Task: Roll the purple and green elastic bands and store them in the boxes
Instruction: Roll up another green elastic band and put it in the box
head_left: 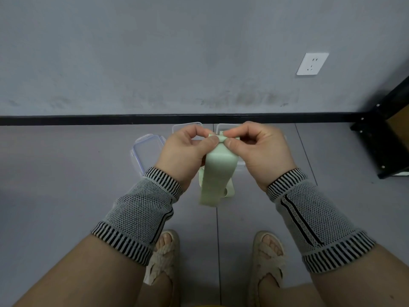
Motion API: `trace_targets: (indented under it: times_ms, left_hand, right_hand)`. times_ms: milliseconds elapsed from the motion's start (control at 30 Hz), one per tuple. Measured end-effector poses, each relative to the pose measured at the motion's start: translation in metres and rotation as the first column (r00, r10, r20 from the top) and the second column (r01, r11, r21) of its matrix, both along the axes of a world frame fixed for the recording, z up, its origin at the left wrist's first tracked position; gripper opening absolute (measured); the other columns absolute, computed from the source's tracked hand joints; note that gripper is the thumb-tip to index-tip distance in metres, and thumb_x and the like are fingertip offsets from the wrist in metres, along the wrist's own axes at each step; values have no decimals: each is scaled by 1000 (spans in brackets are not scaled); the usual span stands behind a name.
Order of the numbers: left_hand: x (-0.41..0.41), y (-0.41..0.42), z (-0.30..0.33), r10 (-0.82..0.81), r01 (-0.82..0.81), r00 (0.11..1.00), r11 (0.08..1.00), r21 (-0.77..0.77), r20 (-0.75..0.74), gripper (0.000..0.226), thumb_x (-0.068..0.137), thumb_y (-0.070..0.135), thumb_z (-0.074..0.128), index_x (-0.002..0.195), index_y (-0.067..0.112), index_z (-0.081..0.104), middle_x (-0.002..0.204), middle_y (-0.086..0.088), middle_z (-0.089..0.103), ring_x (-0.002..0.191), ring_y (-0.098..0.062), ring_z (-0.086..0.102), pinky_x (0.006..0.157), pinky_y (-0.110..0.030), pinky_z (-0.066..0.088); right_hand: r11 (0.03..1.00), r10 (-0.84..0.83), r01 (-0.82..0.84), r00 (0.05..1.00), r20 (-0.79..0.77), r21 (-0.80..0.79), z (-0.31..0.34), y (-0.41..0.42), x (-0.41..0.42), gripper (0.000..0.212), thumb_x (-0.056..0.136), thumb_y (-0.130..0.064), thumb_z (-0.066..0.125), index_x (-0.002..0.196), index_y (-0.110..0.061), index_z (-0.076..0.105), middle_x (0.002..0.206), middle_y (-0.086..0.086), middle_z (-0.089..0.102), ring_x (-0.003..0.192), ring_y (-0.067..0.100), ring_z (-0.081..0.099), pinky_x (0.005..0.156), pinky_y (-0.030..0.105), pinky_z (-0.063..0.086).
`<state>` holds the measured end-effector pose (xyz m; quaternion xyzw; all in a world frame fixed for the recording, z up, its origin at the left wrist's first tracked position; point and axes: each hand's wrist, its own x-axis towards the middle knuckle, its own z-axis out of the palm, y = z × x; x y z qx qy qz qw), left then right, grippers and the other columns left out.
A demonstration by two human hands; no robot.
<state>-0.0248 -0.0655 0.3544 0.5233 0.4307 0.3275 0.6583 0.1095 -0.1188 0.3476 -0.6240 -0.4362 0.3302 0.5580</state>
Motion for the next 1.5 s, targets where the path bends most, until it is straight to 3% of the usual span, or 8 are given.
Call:
trace_targets:
  times_ms: [167,267,500,767,933,1067,1300,1500]
  left_hand:
    - [-3,1,3,-46,47,997,999,-19,62,13,88,-1,56,83,11,57,62,-6,67,54,-16,60,53,-24,49]
    - [-2,0,4,-49,50,996,999,-14,73,16,87,-3,56,81,12,57,62,-7,67,56,-18,60,55,-26,50]
    - [2,-1,4,-32,33,997,999,-19,72,23,83,-11,55,80,12,57,65,-8,65,64,-23,58,68,-34,49]
    - [3,-1,3,-17,17,999,1000,15,30,14,83,2,64,79,14,59,65,-7,66,61,-18,61,62,-29,51]
    - [0,0,4,-3,3,1000,997,81,-3,17,84,-2,62,80,14,59,62,-4,66,66,-24,60,66,-34,48]
    - [1,0,4,-3,3,1000,998,58,8,20,83,-5,61,86,14,60,70,-5,71,70,-22,66,73,-36,54]
    - [2,0,6,-20,18,999,999,-37,-36,11,82,1,66,85,12,63,71,-5,71,65,-15,67,69,-30,57]
    - [1,2,6,1,-1,1000,1000,-9,-11,12,82,0,65,79,11,63,79,-15,68,70,-19,65,71,-30,54]
  right_hand:
    - [997,68,-74,980,-185,-26,0,-2,7,11,79,-10,68,87,-16,73,94,13,72,91,32,67,85,50,55]
    - [996,77,-82,989,-123,-35,1,-3,8,9,85,-11,67,88,-17,73,88,10,73,84,27,70,79,48,57]
    - [998,44,-44,999,7,-36,0,-2,9,11,81,-10,72,79,-21,71,81,21,68,77,39,65,71,54,56]
    - [999,51,-52,998,-27,-12,-3,-2,8,14,78,-5,72,79,-19,69,87,21,68,82,39,64,77,51,56]
    - [990,101,-116,979,-179,-76,-3,-2,10,11,83,-16,70,93,-19,70,91,17,70,84,31,69,81,48,57]
    - [993,80,-89,991,-111,-82,-1,-2,10,7,85,-11,66,84,-16,71,84,22,70,72,33,66,72,51,56]
    - [998,48,-50,997,-67,-28,-4,-2,10,17,80,-8,71,80,-25,71,87,29,66,83,48,63,71,60,53]
    - [999,52,-51,995,-86,8,-2,-2,8,24,78,3,70,80,-21,69,90,28,66,87,45,62,79,54,54]
